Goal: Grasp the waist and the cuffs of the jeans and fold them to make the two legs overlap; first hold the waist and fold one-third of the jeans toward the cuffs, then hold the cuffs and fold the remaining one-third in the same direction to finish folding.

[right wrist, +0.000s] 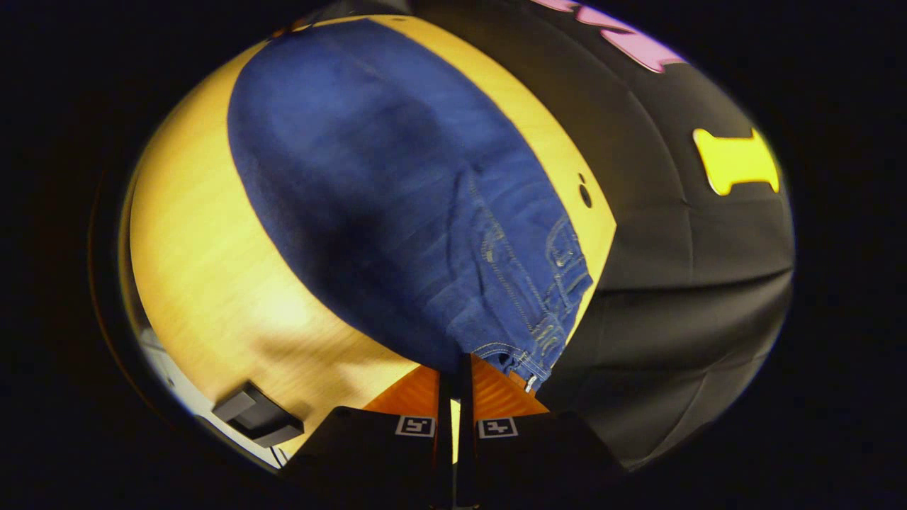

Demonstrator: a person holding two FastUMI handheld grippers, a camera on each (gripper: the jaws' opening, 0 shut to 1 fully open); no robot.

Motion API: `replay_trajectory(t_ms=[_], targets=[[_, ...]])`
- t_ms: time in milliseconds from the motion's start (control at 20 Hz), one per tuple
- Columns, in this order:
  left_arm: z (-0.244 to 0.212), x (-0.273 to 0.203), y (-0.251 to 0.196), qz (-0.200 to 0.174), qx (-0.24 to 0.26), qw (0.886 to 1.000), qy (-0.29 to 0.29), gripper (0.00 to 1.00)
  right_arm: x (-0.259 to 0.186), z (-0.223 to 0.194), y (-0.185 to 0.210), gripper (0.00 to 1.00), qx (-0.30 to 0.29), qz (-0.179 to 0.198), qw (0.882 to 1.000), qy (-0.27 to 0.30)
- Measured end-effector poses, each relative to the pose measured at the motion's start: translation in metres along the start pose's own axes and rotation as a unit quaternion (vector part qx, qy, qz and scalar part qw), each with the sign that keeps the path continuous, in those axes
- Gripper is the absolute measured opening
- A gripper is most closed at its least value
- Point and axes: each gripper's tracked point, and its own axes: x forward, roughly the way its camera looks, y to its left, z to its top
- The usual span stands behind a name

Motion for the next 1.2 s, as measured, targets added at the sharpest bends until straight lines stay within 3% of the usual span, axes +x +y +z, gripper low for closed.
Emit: replay_trajectory(t_ms=[350, 550, 700, 800, 900, 1050, 1100, 1200], targets=[[0.026, -0.044, 0.078, -0.006, -0.059, 0.998, -0.015, 0.07, -0.039, 0.097, -0.111, 0.07, 0.111, -0.035, 0.990, -0.075], [0.035, -0.043, 0.139, 0.000, -0.033, 0.999, 0.021, 0.06, -0.007, 0.143, -0.158, 0.07, 0.149, -0.037, 0.985, -0.075], [0.053, -0.021, 0.179, 0.001, -0.065, 0.997, 0.035, 0.07, 0.048, 0.153, -0.162, 0.07, 0.162, -0.023, 0.986, -0.045], [0.051, 0.001, 0.189, -0.017, -0.087, 0.994, 0.058, 0.06, 0.093, 0.151, -0.154, 0.07, 0.172, -0.003, 0.985, -0.014], [0.044, 0.018, 0.181, -0.052, -0.095, 0.991, 0.084, 0.04, 0.121, 0.152, -0.146, 0.04, 0.186, 0.010, 0.982, 0.005], [0.045, 0.012, 0.163, -0.102, -0.089, 0.988, 0.072, 0.07, 0.139, 0.158, -0.148, 0.07, 0.203, 0.023, 0.979, -0.008], [0.043, 0.012, 0.164, -0.107, -0.104, 0.986, 0.070, 0.07, 0.144, 0.159, -0.148, 0.07, 0.218, 0.030, 0.975, -0.006], [0.049, 0.024, 0.189, -0.075, -0.121, 0.988, 0.059, 0.08, 0.162, 0.162, -0.148, 0.07, 0.250, 0.034, 0.968, 0.006]])
